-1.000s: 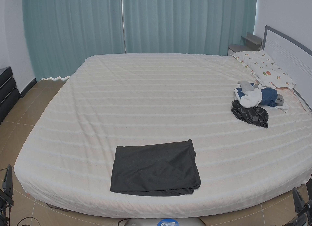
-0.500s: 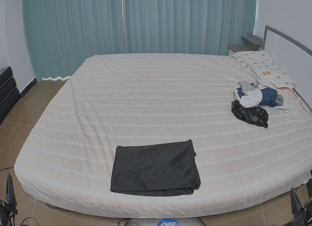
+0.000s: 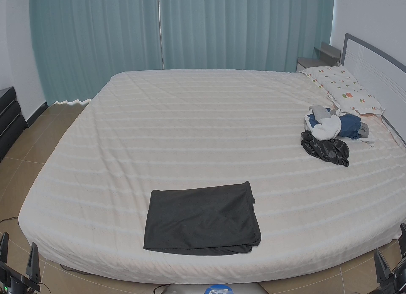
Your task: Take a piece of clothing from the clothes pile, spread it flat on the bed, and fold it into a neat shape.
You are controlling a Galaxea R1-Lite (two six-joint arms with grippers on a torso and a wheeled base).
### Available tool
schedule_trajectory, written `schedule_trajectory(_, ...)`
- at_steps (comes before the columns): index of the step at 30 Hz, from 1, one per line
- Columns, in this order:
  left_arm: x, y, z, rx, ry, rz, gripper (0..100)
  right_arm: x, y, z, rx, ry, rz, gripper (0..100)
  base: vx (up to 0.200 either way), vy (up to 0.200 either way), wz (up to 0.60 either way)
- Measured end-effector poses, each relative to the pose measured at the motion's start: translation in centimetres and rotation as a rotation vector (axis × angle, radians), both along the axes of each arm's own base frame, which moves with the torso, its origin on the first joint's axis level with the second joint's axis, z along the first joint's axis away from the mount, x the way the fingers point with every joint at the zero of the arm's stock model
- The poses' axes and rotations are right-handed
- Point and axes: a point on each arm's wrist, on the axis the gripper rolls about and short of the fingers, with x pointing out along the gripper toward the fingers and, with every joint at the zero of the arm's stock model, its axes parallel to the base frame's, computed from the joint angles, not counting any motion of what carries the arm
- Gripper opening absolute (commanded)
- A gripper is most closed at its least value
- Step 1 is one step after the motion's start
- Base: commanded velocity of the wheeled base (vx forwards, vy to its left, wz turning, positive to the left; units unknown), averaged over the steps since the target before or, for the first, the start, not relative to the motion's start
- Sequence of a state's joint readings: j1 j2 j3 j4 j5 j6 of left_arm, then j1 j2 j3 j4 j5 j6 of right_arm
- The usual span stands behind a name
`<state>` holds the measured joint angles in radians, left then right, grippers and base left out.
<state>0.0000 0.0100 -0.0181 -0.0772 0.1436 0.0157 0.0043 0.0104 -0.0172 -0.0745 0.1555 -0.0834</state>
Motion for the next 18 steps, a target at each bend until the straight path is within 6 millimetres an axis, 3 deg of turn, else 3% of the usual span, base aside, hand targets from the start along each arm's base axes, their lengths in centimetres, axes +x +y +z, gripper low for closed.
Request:
schedule_trajectory(10,0.03,-0.11,-0.19,-0.026,0.014,-0.051,100,0.02,-0.10,-0.08,0.237,0.041,-0.035,100,0.000,0.000,0.00)
schedule_trajectory(18,0.04,-0.30,-0.22,-0.020,0.018,-0.134,100,0.06,-0.23,-0.53,0.064,0.060,-0.109,100,0.000,0.000,0.00)
